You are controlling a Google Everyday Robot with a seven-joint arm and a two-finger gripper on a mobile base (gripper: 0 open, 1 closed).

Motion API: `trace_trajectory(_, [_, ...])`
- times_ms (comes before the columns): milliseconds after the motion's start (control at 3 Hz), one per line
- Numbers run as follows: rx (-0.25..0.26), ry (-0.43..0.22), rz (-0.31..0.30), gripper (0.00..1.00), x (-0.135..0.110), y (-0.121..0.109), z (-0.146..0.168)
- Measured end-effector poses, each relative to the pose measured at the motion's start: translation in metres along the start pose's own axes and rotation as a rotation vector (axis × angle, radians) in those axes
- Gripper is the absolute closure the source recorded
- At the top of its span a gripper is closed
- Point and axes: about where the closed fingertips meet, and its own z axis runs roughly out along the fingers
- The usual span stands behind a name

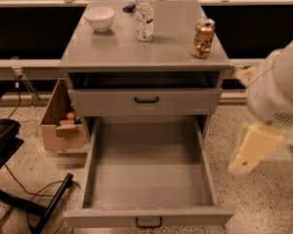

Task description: Close middle drawer

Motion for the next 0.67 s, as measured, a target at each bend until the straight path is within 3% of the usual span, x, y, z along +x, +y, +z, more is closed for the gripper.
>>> trace_trajectory(333, [0.015, -0.028, -0.015, 0.0, -0.014, 0.043, 0.038])
trace_trajectory(667, [-0.03, -0.035, 0.005, 0.0, -0.013, 0.088, 0.103])
